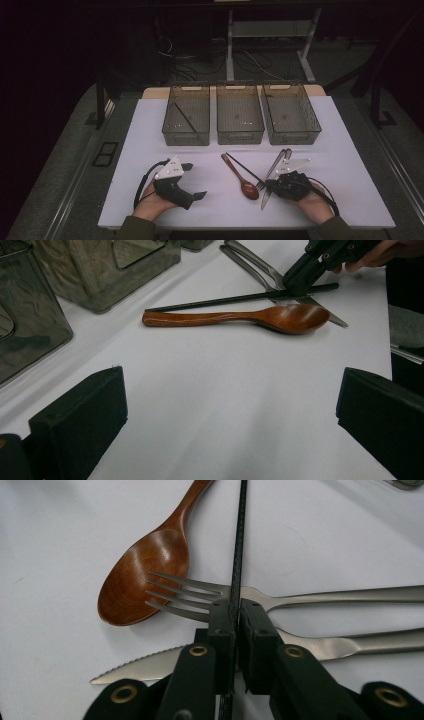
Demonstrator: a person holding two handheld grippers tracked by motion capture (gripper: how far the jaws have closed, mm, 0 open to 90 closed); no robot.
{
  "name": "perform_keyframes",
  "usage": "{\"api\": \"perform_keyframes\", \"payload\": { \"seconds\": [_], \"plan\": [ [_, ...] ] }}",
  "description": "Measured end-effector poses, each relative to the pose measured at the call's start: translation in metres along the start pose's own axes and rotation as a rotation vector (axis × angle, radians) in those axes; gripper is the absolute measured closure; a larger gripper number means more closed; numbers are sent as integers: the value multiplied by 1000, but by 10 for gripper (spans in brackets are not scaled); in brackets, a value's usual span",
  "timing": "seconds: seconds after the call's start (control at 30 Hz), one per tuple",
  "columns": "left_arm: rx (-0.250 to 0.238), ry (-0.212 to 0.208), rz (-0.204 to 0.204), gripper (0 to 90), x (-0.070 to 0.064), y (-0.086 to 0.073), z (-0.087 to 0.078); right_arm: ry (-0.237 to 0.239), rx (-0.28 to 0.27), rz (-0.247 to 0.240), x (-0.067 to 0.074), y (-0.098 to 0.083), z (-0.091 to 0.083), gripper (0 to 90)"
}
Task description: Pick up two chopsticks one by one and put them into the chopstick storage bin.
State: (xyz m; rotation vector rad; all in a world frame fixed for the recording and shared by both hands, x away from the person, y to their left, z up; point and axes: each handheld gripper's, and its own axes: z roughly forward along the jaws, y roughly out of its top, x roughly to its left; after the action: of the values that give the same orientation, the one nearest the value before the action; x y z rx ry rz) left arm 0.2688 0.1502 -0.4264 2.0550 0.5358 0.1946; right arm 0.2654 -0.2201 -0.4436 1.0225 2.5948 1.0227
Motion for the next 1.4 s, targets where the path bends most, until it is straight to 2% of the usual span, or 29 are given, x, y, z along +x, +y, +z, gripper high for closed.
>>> {"api": "perform_keyframes", "payload": {
  "seconds": [0.17, 0.33, 0.5, 0.9, 1.4],
  "plan": [
    [-8, 1, -4, 0, 0, 0, 0, -4, 0, 3, 0, 1, -1, 858],
    [-2, -1, 3, 0, 0, 0, 0, 2, -17, 30, -5, 0, -7, 859],
    [-3, -2, -3, 0, 2, 0, 0, 18, -40, 49, -10, 0, -15, 860],
    [2, 1, 1, 0, 1, 0, 0, 16, -108, 98, -23, -5, -36, 860],
    [6, 2, 1, 0, 1, 0, 0, 42, -153, 109, -23, 3, -49, 860]
  ]
}}
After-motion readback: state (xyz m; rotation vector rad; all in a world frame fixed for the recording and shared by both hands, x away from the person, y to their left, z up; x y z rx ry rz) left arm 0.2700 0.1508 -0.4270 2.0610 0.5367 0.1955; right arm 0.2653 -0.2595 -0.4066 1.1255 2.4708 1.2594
